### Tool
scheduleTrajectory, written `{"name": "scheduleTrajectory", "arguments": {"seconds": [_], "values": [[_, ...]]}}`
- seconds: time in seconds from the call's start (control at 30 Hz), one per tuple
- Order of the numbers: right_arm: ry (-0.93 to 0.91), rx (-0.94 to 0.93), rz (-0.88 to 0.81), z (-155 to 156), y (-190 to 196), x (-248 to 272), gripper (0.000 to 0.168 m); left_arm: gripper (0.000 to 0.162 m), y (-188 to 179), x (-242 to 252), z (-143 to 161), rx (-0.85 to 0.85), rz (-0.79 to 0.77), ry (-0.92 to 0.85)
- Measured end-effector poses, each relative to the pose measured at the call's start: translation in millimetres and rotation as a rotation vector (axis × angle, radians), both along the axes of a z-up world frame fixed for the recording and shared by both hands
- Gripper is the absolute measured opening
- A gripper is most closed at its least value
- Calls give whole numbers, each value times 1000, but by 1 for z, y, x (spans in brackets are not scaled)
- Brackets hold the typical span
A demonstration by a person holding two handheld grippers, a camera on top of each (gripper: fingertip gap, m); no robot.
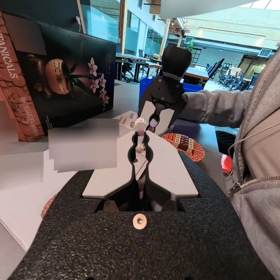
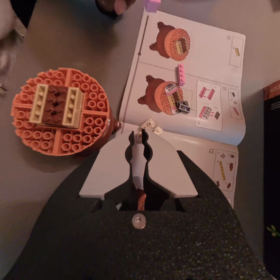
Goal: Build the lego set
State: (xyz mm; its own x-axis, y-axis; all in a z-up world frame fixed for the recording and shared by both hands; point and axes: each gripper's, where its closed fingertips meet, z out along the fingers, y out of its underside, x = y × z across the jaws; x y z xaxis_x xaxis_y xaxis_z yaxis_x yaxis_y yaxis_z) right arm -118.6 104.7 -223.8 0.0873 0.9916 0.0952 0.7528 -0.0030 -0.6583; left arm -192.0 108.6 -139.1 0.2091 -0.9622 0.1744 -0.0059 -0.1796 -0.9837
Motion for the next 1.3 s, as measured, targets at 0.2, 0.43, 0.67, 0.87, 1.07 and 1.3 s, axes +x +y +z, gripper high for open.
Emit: {"name": "scheduleTrajectory", "arguments": {"seconds": [0.2, 0.43, 0.67, 0.87, 1.07, 1.3], "values": [[-35, 13, -94, -11, 5, 29, 6, 7, 0, 2, -3, -4, -13, 6], [91, 35, -151, 12, 1, 7, 7, 7, 2, 3, -4, -2, -8, 5], [67, 33, -193, -4, 6, 14, 5, 7, 1, 2, -5, -6, -7, 7], [113, 9, -244, -1, 9, 24, 6, 7, 2, 3, -5, -5, -8, 3], [109, -12, -334, -1, 11, 20, 17, 7, 1, 7, -7, 12, -10, 23], [52, 78, -344, -11, 13, 19, 12, 7, 3, 7, -7, 4, -4, 17]]}}
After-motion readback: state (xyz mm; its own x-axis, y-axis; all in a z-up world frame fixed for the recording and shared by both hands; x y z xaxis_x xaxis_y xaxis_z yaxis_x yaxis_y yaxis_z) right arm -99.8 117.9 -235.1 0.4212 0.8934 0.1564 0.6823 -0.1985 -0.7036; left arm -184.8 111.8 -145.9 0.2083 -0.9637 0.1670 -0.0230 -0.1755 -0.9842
